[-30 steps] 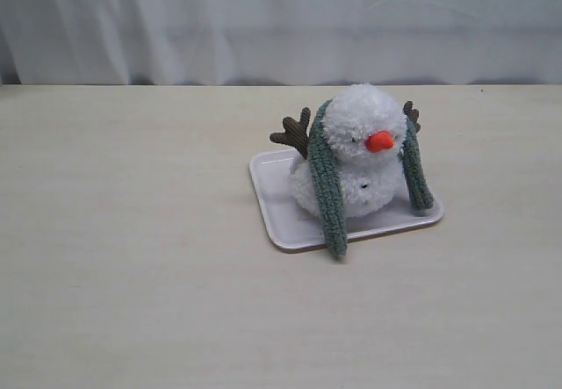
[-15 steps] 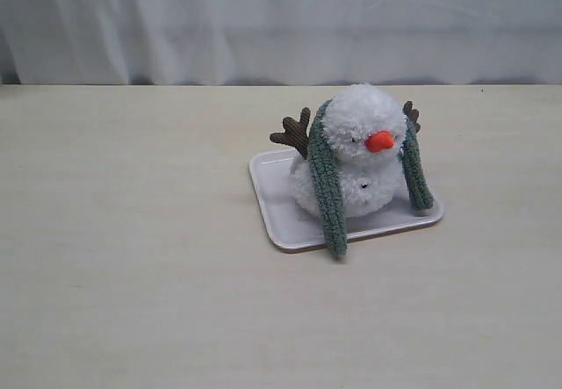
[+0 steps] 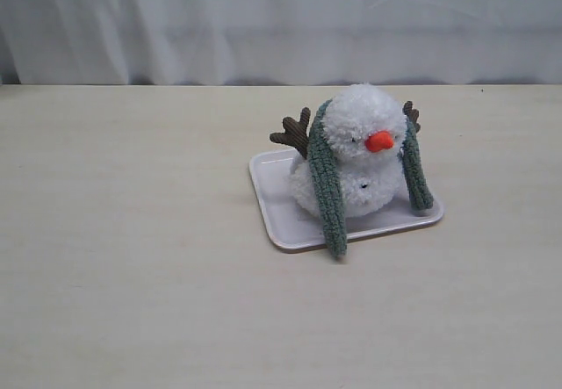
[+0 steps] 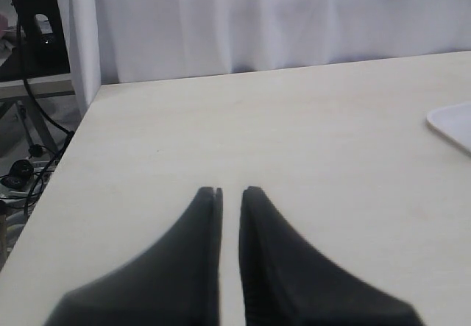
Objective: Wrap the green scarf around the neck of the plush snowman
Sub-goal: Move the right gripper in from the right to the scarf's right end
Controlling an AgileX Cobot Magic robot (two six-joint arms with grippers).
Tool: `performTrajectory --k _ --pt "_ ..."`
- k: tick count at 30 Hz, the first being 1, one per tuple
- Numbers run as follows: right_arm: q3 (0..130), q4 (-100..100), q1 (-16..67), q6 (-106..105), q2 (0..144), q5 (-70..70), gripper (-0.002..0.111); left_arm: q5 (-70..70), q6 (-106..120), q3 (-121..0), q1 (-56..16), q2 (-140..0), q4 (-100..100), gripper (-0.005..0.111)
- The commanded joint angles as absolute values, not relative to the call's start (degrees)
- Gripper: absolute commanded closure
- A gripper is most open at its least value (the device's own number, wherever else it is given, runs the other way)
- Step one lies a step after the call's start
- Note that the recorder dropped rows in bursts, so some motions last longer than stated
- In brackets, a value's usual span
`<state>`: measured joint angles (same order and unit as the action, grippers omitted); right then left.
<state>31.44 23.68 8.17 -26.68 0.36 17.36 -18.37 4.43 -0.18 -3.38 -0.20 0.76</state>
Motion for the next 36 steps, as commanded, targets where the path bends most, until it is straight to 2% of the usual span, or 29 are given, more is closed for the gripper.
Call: performTrajectory --k 1,8,11,13,15,16,18,21,31,36 --pt "31.3 23.7 8.2 -21.3 0.0 16.0 0.104 -18.2 4.6 0.0 -3.2 0.0 0.0 0.096" --pt "32.4 22.3 8.2 -19.3 6.9 21.0 0.104 -18.1 4.6 0.0 -3.2 0.0 0.0 0.096" --pt "36.0 21.8 8.2 -16.6 16.7 26.8 0.097 -18.1 4.6 0.0 -3.2 0.0 0.3 0.096" --pt "40.9 21.8 8.2 -12.8 32.5 34.1 0.073 -18.1 4.6 0.0 -3.2 0.0 0.3 0.096" --pt "43.4 19.1 8.2 -12.8 43.9 36.4 0.055 -18.1 4.6 0.0 -3.2 0.0 0.3 0.096" --pt "44.1 17.5 8.2 -11.9 47.6 37.0 0.052 -18.1 4.6 0.0 -3.2 0.0 0.3 0.096" --pt "46.3 11.4 7.3 -5.7 57.2 37.1 0.053 -18.1 4.6 0.0 -3.2 0.0 0.3 0.096" --pt "48.7 11.3 5.3 -10.4 69.1 31.4 0.053 -18.1 4.6 0.0 -3.2 0.0 0.3 0.096" --pt "49.6 17.5 5.3 -28.1 91.3 13.7 0.053 -18.1 4.6 0.0 -3.2 0.0 0.3 0.096" --pt "53.0 17.5 5.5 -29.2 99.5 13.4 0.053 -18.5 4.6 0.0 -3.2 0.0 0.0 0.096"
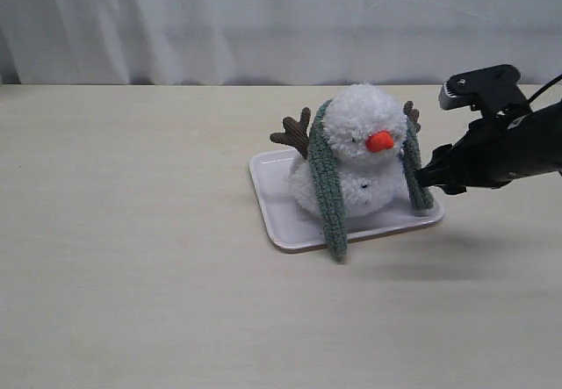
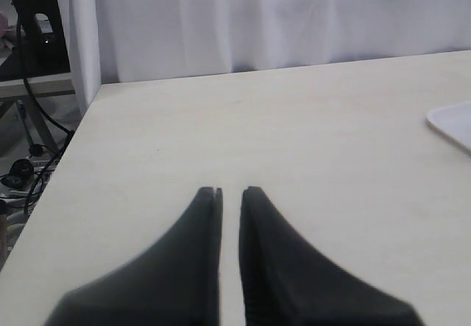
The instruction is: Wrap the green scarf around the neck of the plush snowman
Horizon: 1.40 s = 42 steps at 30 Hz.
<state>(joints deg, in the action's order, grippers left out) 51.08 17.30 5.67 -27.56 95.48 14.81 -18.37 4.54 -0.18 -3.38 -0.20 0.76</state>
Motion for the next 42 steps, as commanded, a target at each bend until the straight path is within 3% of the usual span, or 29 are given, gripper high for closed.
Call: performTrajectory --k 1,12,13,16,18,29,42 --pt "53.4 17.5 5.5 -29.4 100.3 13.3 0.053 -18.5 4.6 0.0 -3.2 0.0 0.0 0.096" --pt "54.7 20.0 7.5 -31.7 108.1 5.4 0.056 -18.5 4.6 0.0 -3.2 0.0 0.0 0.096" --pt "54.7 20.6 7.5 -31.5 108.1 5.2 0.059 -18.5 4.6 0.0 -3.2 0.0 0.0 0.096" --pt "54.7 20.9 7.5 -30.7 107.8 7.4 0.093 -18.5 4.6 0.0 -3.2 0.0 0.0 0.096" --pt "54.7 21.9 7.5 -30.9 107.8 9.7 0.104 -18.5 4.6 0.0 -3.2 0.0 0.0 0.096" --pt "54.9 22.3 14.2 -29.3 107.0 14.7 0.104 -18.5 4.6 0.0 -3.2 0.0 0.6 0.096" --pt "60.7 22.3 14.2 -29.1 106.4 35.6 0.104 -18.5 4.6 0.0 -3.2 0.0 0.6 0.096"
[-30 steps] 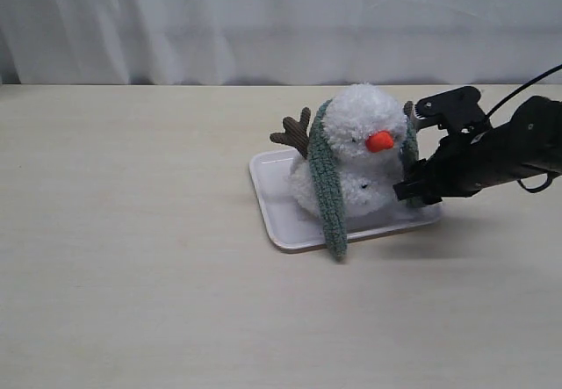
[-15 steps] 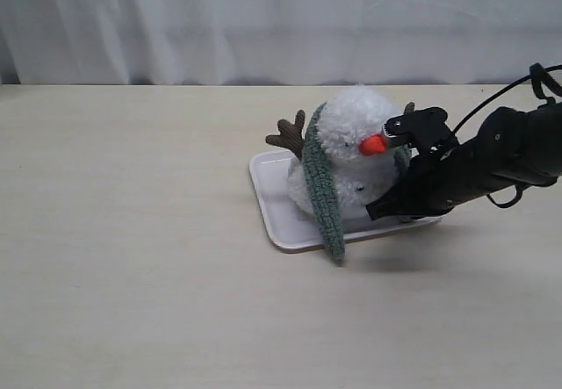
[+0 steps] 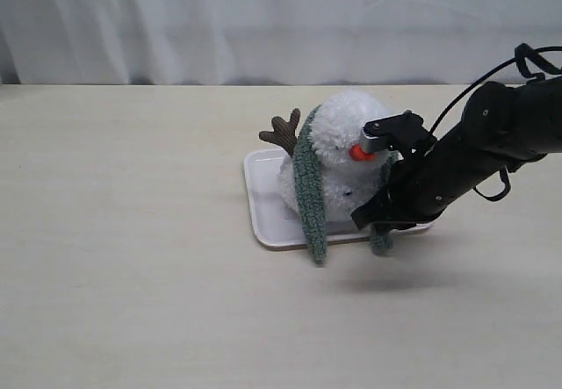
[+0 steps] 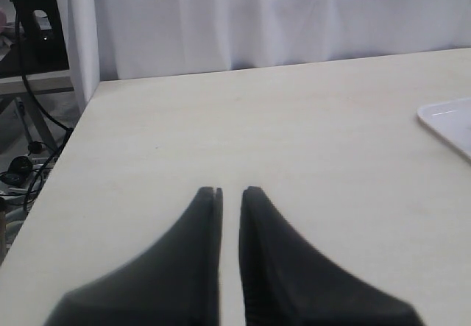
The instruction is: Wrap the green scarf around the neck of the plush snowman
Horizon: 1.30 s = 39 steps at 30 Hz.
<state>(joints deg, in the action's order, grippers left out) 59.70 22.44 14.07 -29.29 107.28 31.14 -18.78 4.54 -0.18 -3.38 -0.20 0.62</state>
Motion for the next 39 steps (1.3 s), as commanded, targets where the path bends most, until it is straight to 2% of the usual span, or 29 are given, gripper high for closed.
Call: performTrajectory --k 1,10,19,24,28,34,39 --pt "61.1 22.3 14.2 -29.1 106.2 36.8 0.104 -18.5 4.6 0.0 -3.2 0.0 0.6 0.096" --pt "61.6 22.3 14.2 -29.8 104.9 39.8 0.104 -18.6 4.6 0.0 -3.2 0.0 0.6 0.096" --pt "68.3 22.3 14.2 -24.2 91.6 51.3 0.104 -18.5 4.6 0.0 -3.2 0.0 0.6 0.096" --pt "73.1 20.6 16.1 -24.4 86.6 63.8 0.103 -18.5 4.6 0.0 -3.2 0.0 0.6 0.096" --pt "72.2 19.8 19.0 -24.9 86.9 65.8 0.087 -18.5 4.6 0.0 -3.2 0.0 0.6 0.096" --pt "71.1 17.7 20.8 -24.9 90.2 65.2 0.056 -18.5 4.6 0.0 -3.2 0.0 0.6 0.096" --pt "71.1 17.9 20.8 -22.4 91.2 65.5 0.048 -18.5 4.6 0.0 -3.2 0.0 0.6 0.096"
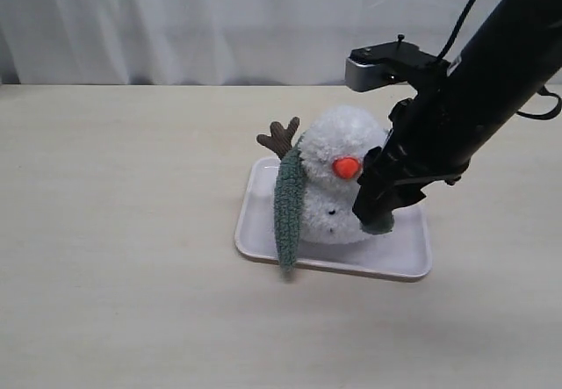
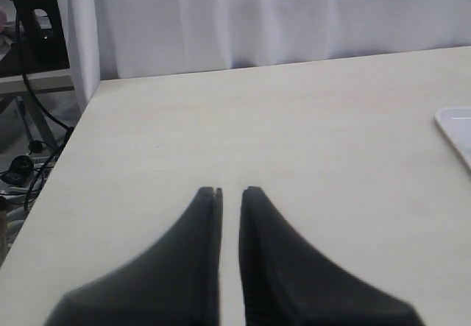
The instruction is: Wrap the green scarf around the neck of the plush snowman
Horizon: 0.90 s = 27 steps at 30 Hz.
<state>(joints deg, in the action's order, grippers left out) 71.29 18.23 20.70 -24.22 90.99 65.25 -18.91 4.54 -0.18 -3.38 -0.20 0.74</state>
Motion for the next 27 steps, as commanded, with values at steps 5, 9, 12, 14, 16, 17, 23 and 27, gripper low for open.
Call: performTrajectory --k 5,9,12,14,16,17,23,27 --pt "72.1 21.5 20.8 -21.2 91.2 70.0 0.047 -18.5 4.6 0.0 -3.2 0.0 0.6 0.096" --pt "72.1 22.6 20.8 -21.4 91.1 70.0 0.047 -18.5 4.6 0.0 -3.2 0.0 0.6 0.096" --pt "72.1 22.3 20.8 -21.4 91.1 70.0 0.047 -18.5 4.6 0.0 -3.2 0.0 0.6 0.096" --pt "72.1 22.2 20.8 -21.4 91.1 70.0 0.047 -18.5 4.6 0.0 -3.2 0.0 0.6 0.096" --pt "72.1 22.7 20.8 -21.4 91.1 70.0 0.047 -18.5 4.6 0.0 -3.2 0.0 0.6 0.096" --pt "72.4 23.2 20.8 -21.6 91.1 70.0 0.047 -18.5 4.6 0.0 -3.2 0.0 0.6 0.096" --pt "75.0 30.7 21.1 -28.9 91.1 68.1 0.048 -18.5 4.6 0.0 -3.2 0.0 0.6 0.096" --pt "79.2 24.1 25.5 -26.7 91.1 61.7 0.063 -18.5 4.6 0.0 -3.2 0.0 0.6 0.096"
